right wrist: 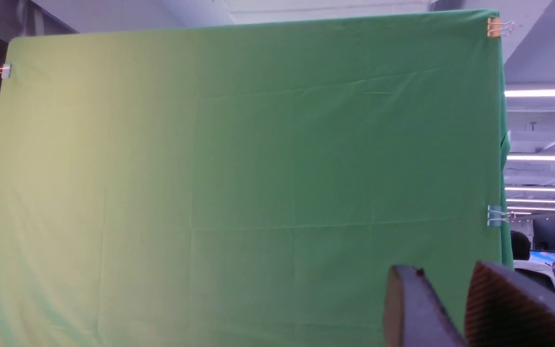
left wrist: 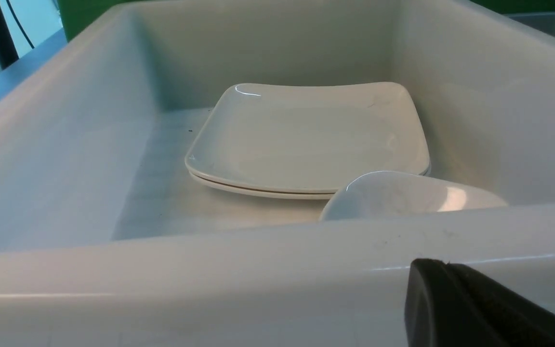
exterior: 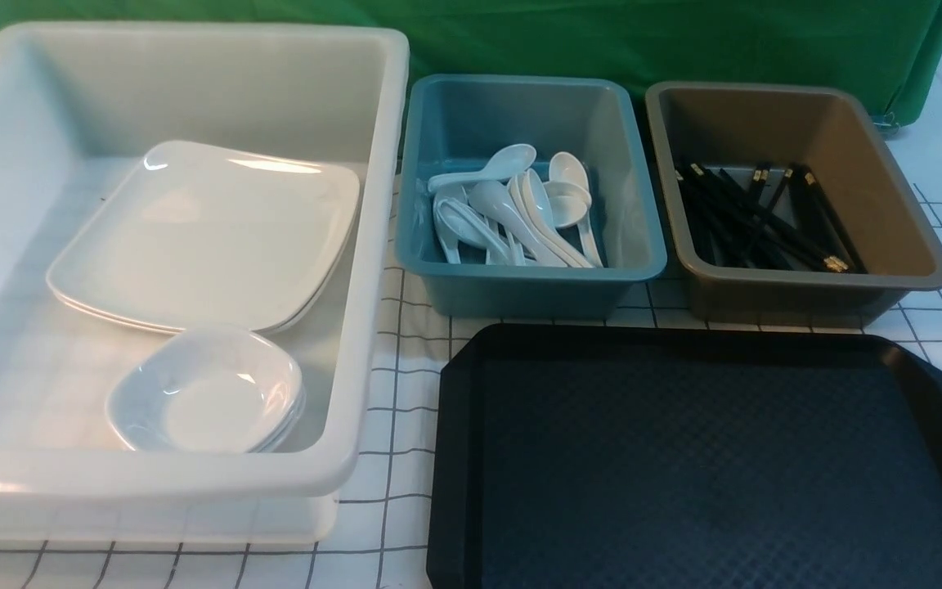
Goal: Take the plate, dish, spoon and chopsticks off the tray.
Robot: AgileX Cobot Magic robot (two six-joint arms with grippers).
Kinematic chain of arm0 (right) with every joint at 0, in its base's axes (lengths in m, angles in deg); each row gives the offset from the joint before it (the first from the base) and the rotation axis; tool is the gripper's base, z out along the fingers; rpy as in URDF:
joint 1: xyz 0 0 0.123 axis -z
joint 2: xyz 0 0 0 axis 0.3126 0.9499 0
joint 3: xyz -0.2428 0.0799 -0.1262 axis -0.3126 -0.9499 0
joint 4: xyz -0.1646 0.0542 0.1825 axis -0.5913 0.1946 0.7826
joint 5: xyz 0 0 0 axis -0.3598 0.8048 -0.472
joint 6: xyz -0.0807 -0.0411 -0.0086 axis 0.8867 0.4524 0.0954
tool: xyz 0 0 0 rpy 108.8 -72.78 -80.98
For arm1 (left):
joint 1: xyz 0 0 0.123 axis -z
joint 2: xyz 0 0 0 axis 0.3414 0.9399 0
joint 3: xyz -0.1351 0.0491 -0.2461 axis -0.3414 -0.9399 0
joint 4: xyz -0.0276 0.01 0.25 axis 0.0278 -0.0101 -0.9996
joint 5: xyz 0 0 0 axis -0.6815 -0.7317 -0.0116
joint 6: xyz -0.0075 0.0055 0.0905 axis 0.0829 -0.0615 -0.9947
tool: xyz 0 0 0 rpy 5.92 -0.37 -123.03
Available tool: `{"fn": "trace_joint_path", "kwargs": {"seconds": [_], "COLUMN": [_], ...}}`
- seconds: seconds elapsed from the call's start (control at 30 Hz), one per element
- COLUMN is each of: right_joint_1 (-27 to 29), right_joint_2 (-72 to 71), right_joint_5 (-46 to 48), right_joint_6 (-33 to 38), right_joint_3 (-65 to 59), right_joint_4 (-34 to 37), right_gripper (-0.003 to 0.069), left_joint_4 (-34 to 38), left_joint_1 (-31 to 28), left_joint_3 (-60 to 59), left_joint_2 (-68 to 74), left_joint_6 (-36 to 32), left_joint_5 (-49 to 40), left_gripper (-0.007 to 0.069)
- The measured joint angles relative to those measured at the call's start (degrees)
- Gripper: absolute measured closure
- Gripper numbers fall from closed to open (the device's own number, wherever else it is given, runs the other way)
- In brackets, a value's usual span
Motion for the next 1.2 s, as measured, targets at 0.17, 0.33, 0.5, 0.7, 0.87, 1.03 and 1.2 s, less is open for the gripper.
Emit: {"fn": "trace_joint_path", "kwargs": {"seconds": [0.17,0.33,0.5,0.7,0.87,1.03,1.2], "right_joint_1": [0.00,0.00,0.00,0.00,0.32,7.95,14.56], "right_joint_2": [0.00,0.00,0.00,0.00,-0.14,-0.02,0.05], "right_joint_5": [0.00,0.00,0.05,0.42,7.95,11.50,11.79], "right_joint_6": [0.00,-0.03,-0.03,0.47,5.01,8.58,9.13], "right_joint_3": [0.00,0.00,0.00,0.00,-0.93,-9.77,-21.00], "right_joint_4": [0.00,0.00,0.00,0.00,0.00,0.00,0.00], "right_gripper": [0.0449,0.0432,0.0429,0.0421,0.0421,0.0420,0.0420], "left_joint_4": [0.00,0.00,0.00,0.00,0.00,0.00,0.00], "left_joint_1": [0.00,0.00,0.00,0.00,0.00,0.00,0.00], "left_joint_3": [0.00,0.00,0.00,0.00,0.00,0.00,0.00], "left_joint_2": [0.00,0.00,0.00,0.00,0.00,0.00,0.00], "left_joint_6": [0.00,0.00,-0.26,-0.43,-0.43,-0.46,-0.57], "left_joint_5": [0.00,0.00,0.00,0.00,0.00,0.00,0.00], "left_gripper": [0.0619,0.0619,0.0619,0.0619,0.0619,0.0619,0.0619]}}
